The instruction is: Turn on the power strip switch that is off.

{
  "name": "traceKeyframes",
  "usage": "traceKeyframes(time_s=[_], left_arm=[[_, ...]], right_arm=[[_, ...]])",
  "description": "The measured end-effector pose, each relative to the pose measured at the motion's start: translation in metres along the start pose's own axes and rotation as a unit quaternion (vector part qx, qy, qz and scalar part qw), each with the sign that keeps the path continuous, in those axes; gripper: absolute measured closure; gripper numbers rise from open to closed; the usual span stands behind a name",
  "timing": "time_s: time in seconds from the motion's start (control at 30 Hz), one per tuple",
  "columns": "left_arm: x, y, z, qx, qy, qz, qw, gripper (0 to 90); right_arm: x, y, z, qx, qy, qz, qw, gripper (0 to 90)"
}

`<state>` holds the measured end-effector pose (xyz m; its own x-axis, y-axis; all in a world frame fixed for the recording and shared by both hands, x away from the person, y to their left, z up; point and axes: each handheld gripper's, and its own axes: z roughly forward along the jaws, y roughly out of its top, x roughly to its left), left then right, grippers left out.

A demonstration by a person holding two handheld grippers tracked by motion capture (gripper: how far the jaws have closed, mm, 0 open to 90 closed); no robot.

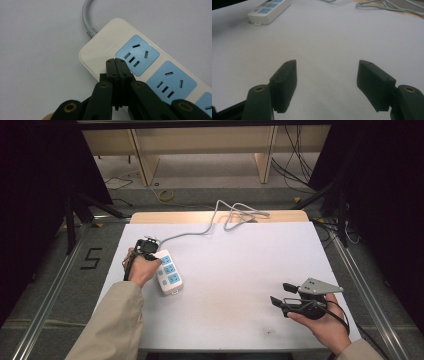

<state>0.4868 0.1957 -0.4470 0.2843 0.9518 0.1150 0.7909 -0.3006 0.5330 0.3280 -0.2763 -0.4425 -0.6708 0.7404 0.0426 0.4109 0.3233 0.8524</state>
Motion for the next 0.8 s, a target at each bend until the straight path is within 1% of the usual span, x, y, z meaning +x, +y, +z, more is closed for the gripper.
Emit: traceKeyframes(time_s=[0.17,0.27,0.4,0.47,0.57,0.6,0.63,0.73,0.8], left_arm=[[0.001,-0.001,-0.001,-0.007,-0.002,0.003,1.0,89.9],[0.002,0.0,-0.004,-0.023,-0.001,-0.001,0.9997,89.8],[0.003,0.0,-0.007,-0.032,0.0,-0.002,0.9995,89.7],[0.005,0.0,-0.01,-0.046,0.002,-0.006,0.9989,89.6],[0.006,0.0,-0.013,-0.059,0.001,-0.008,0.9982,89.4],[0.006,0.0,-0.014,-0.063,-0.001,-0.011,0.998,88.2],[0.006,0.0,-0.015,-0.066,-0.002,-0.01,0.9978,82.7],[0.005,0.0,-0.017,-0.073,0.0,-0.009,0.9973,82.5],[0.005,0.0,-0.019,-0.082,-0.002,-0.012,0.9966,80.3]], right_arm=[[0.0,0.0,0.0,-0.001,0.0,0.0,1.0,33.1],[-0.001,0.0,0.0,0.0,0.001,-0.002,1.0,33.1],[-0.001,0.0,0.0,0.0,0.0,-0.003,1.0,33.1],[0.0,0.0,0.0,0.0,0.0,-0.003,1.0,33.0],[-0.001,0.0,0.0,0.001,0.0,-0.003,1.0,33.0],[-0.001,0.0,0.0,0.001,0.0,-0.002,1.0,33.0],[-0.001,0.0,0.0,0.001,0.0,-0.003,1.0,33.0],[0.0,0.0,0.0,0.002,0.0,-0.001,1.0,33.0],[0.0,0.0,0.0,0.0,0.0,-0.002,1.0,33.0]])
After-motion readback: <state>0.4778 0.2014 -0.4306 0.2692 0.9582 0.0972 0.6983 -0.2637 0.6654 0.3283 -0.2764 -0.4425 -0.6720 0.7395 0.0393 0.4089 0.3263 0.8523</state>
